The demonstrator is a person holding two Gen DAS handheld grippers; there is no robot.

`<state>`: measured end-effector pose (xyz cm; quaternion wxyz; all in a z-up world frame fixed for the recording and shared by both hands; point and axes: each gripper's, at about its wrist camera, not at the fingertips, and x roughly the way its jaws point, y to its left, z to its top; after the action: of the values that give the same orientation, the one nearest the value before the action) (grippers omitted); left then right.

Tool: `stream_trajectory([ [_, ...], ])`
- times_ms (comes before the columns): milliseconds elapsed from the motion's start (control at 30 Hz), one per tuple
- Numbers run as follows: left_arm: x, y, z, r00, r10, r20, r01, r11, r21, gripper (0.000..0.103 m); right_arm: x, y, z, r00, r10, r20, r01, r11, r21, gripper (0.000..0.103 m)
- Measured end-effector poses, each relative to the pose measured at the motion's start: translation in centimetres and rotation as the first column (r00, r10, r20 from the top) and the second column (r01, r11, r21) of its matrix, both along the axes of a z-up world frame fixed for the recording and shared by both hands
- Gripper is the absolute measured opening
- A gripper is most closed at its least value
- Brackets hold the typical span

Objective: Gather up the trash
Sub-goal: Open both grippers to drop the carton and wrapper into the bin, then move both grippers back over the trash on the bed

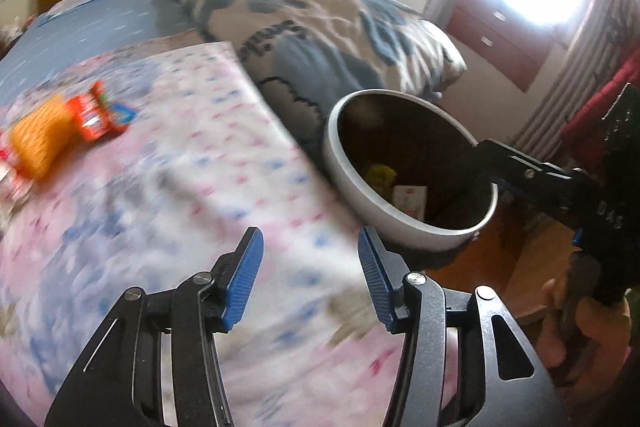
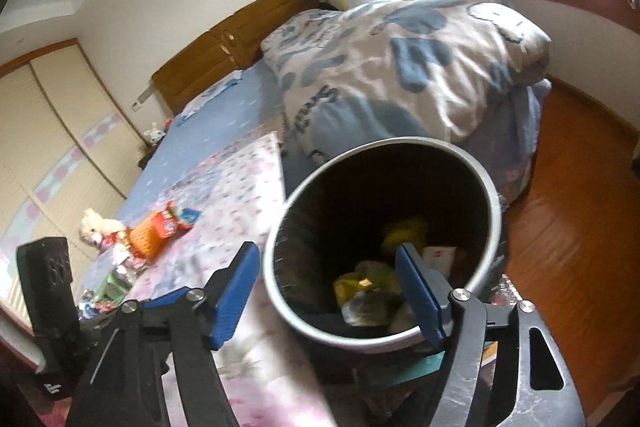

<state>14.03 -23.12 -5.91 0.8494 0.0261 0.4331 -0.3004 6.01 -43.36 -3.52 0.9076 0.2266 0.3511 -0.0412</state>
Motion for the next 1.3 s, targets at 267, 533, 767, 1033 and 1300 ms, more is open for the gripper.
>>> stream_trajectory([
  [267,-1.1,6.9,-1.0,0.993,0.122,-0.002,-0.122,0.993,0.011,0.05,0.9,5.9,-1.0,0.993,0.117,-0.012,-0.117,0.993,0.026,0.078],
  [533,-1.1,13.3,-1.6,0.969,0.246,-0.012,-0.245,0.969,0.011,0.05,2.3,11.0,-2.4,0.974,0.224,-0.039,-0.223,0.975,0.028,0.078],
  [767,-1.2,18.7,-2.2,0.934,0.357,-0.027,-0.357,0.934,0.009,0.051,3.5,15.0,-3.1,0.953,0.299,-0.046,-0.298,0.954,0.031,0.078],
  [1033,-1.2,24.4,-2.9,0.886,0.462,-0.044,-0.462,0.887,0.009,0.051,5.0,19.4,-3.4,0.924,0.38,-0.05,-0.378,0.925,0.04,0.078],
  [1300,0.0,28.3,-3.4,0.855,0.516,-0.047,-0.515,0.856,0.043,0.056,6.8,23.3,-4.0,0.897,0.44,-0.052,-0.437,0.898,0.052,0.078],
])
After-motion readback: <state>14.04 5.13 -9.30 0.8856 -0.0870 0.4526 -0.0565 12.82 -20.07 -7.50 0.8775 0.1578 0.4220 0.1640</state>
